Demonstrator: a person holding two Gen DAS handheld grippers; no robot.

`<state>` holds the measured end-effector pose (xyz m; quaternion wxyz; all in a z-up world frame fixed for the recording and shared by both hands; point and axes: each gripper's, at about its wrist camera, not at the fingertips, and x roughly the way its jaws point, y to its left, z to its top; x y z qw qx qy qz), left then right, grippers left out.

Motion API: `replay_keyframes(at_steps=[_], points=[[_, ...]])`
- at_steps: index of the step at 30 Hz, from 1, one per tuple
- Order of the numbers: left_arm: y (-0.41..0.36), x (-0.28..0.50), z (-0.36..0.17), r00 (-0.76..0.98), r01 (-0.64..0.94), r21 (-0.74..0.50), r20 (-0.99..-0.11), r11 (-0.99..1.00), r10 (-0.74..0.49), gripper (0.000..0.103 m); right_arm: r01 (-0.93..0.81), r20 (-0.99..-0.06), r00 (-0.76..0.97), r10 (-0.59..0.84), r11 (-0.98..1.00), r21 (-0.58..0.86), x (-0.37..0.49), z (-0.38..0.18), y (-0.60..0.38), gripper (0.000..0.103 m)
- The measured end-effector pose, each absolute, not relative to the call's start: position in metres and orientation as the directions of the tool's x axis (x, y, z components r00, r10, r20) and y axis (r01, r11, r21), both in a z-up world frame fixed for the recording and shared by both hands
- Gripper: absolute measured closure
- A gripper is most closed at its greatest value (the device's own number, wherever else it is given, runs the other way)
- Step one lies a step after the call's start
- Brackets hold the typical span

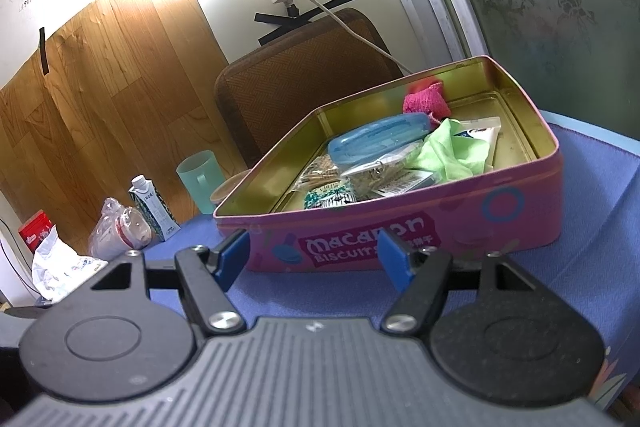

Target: Organize soft objects

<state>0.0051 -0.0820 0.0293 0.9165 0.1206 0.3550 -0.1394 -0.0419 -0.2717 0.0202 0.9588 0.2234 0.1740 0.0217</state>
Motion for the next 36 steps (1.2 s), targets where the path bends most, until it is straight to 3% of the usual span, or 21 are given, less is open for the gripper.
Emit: replay_keyframes(at_steps=[36], points=[[-0.0835, 0.0021, 0.0306, 0.69, 0.383, 0.064, -0.683, 0.922, -0.239, 0.0, 0.036, -0.324, 0.939, 0.116, 0.904, 0.426, -0.0425, 0.0178, -0.2696, 0.03]])
